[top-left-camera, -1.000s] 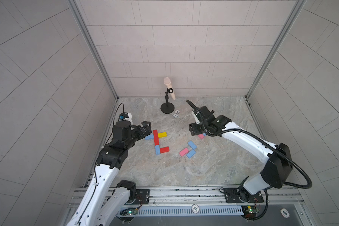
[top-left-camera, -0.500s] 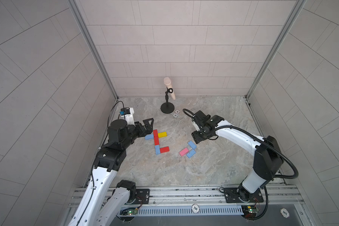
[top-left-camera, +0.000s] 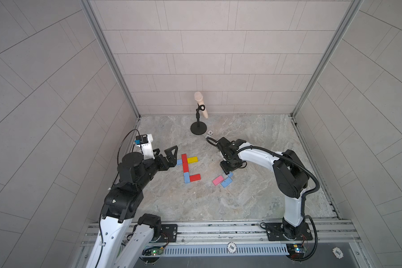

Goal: Assemble the letter t with building blocks
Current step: Pick up the building block from the center of the board.

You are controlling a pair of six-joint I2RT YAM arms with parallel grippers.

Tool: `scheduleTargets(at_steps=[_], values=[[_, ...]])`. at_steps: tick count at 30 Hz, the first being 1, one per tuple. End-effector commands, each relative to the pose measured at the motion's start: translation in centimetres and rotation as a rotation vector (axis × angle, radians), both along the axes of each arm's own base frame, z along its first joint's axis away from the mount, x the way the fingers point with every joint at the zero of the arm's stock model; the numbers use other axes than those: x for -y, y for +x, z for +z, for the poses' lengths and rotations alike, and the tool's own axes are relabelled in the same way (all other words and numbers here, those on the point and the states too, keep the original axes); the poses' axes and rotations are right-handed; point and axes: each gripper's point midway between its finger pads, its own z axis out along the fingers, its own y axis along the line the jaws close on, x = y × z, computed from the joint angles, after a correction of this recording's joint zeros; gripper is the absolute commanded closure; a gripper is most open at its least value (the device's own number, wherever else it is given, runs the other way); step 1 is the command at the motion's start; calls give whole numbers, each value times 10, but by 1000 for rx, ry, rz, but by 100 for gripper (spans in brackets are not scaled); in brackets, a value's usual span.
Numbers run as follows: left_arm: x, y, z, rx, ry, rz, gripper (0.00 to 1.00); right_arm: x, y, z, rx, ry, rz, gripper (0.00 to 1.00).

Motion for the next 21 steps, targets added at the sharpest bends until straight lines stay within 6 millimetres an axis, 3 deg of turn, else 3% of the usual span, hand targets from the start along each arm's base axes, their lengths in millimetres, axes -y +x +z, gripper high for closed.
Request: scheduleTargets(at_steps=[1, 21], values=[[-17, -5, -5, 2, 26, 87, 0, 1, 5, -3, 8, -26, 4, 41], [-32, -10, -19, -43, 67, 162, 0, -4, 1, -18, -10, -37, -15, 52]])
